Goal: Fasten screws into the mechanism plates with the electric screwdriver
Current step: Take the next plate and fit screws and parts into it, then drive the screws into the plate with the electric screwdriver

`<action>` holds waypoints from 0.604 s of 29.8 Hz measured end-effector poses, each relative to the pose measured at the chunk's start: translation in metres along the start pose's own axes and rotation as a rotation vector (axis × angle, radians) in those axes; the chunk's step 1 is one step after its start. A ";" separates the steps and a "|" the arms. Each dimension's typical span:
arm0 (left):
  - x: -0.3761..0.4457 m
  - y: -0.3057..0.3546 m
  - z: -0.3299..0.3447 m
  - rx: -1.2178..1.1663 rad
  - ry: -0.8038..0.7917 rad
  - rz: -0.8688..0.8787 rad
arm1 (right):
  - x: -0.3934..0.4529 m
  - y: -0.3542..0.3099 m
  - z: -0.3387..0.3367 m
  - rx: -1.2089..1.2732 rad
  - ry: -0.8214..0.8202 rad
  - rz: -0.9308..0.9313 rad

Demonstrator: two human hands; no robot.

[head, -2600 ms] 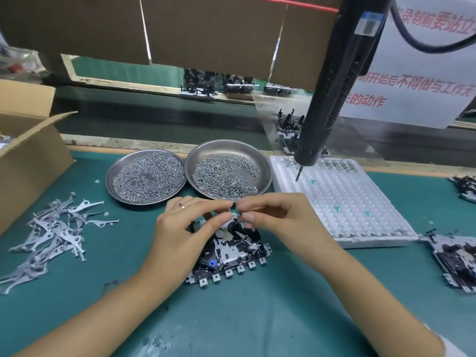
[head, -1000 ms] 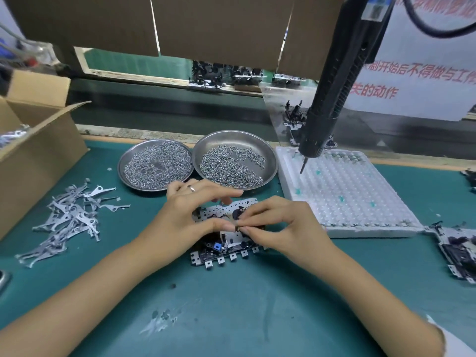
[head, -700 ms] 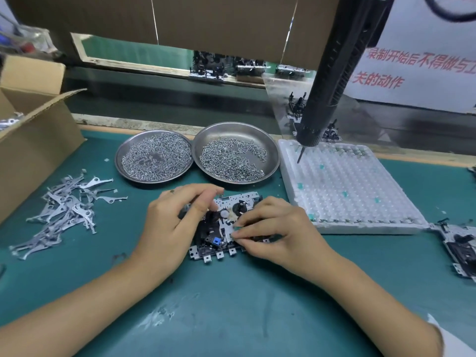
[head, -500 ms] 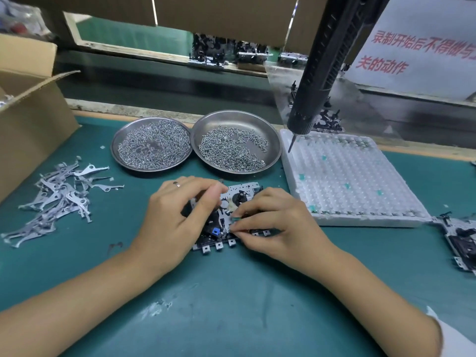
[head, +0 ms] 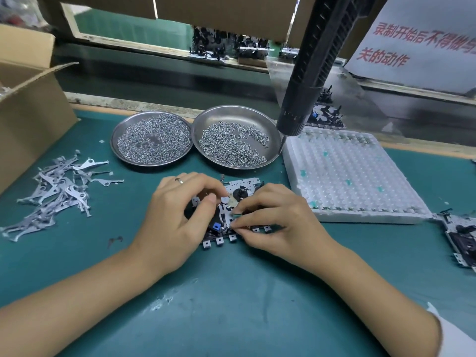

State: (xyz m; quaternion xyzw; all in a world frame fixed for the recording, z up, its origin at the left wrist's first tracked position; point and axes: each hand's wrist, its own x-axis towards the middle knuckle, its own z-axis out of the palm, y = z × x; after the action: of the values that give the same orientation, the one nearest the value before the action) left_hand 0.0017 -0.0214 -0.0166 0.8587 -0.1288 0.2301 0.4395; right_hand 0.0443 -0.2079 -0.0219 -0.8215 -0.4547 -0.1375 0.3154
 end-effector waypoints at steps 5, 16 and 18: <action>-0.004 0.002 0.003 0.313 -0.130 0.260 | -0.001 0.000 -0.004 0.083 -0.090 0.021; -0.009 0.001 0.011 0.273 -0.179 0.098 | -0.001 -0.001 -0.006 0.239 -0.067 0.176; -0.008 0.000 0.012 0.253 -0.167 0.098 | -0.001 0.000 -0.007 0.236 -0.069 0.179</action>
State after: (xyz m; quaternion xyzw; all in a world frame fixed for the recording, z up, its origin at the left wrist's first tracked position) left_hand -0.0019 -0.0307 -0.0269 0.9160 -0.1767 0.1935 0.3036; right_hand 0.0439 -0.2127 -0.0173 -0.8203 -0.4031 -0.0263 0.4049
